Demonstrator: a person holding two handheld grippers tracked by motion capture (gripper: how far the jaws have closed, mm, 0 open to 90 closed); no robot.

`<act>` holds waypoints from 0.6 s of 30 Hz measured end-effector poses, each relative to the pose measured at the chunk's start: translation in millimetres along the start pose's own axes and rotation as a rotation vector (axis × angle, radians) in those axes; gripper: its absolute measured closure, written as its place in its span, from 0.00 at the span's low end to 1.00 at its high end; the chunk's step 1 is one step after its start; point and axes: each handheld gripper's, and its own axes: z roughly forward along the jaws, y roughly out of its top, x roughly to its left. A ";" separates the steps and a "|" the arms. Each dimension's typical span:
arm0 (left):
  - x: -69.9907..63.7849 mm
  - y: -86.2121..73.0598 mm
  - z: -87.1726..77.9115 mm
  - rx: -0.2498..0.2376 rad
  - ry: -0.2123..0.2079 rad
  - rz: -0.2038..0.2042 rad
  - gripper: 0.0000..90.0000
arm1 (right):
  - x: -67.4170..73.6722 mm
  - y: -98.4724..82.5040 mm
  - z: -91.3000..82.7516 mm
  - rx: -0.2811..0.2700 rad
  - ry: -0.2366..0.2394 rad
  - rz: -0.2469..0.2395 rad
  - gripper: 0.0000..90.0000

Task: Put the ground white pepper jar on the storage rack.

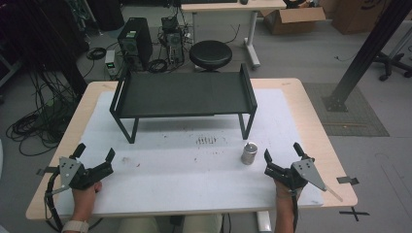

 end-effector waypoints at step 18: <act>-0.3 0.1 0.3 0.004 0.000 0.002 0.00 | 5.5 17.6 -0.5 0.023 0.068 0.000 0.00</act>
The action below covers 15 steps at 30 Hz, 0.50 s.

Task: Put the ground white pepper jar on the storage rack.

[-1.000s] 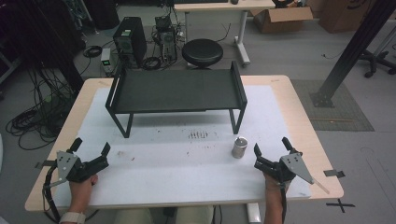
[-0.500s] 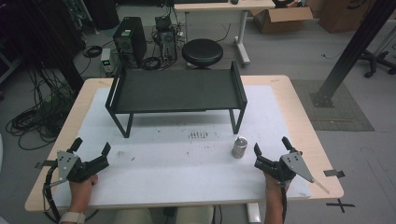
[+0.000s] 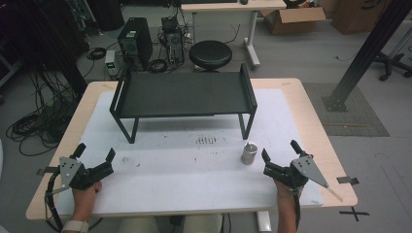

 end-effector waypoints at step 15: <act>0.2 0.0 -0.1 -0.001 0.000 -0.001 0.00 | 17.2 11.8 1.6 0.027 0.090 -0.025 0.00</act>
